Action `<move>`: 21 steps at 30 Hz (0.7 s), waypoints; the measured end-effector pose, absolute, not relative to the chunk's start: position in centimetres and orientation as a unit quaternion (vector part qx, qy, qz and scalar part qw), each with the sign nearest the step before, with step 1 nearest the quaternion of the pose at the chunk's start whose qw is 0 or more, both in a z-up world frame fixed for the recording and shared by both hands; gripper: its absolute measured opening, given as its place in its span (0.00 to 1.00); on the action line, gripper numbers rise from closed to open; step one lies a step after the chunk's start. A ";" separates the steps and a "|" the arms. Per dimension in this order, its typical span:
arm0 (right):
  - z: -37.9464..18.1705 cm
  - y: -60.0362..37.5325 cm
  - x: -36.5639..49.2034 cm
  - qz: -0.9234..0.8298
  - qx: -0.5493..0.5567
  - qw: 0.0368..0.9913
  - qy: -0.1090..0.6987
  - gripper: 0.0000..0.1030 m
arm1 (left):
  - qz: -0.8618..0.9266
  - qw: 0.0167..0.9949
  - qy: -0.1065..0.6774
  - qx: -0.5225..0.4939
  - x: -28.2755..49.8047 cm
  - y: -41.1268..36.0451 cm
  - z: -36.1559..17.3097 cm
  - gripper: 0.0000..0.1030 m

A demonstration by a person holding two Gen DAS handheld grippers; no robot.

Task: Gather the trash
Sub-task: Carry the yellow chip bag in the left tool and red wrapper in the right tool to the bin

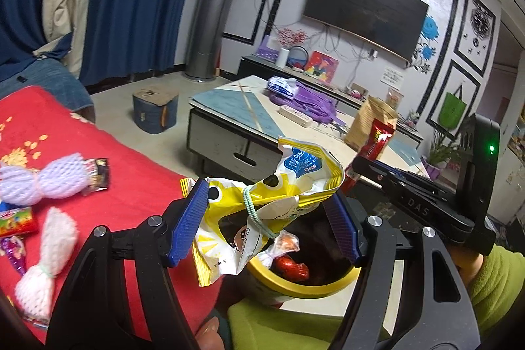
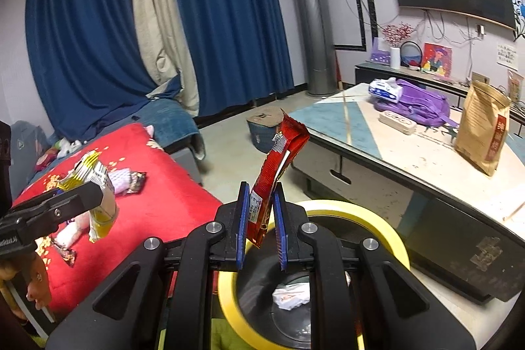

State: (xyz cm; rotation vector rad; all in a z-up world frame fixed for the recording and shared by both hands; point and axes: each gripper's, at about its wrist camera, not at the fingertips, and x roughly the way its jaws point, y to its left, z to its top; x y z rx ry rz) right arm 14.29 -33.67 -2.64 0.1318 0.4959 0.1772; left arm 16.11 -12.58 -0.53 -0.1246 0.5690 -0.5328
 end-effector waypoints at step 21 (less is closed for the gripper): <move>-5.8 -38.7 15.7 0.023 0.085 0.951 0.296 0.16 | -0.333 0.888 0.316 -0.030 17.4 -18.7 -6.1 0.60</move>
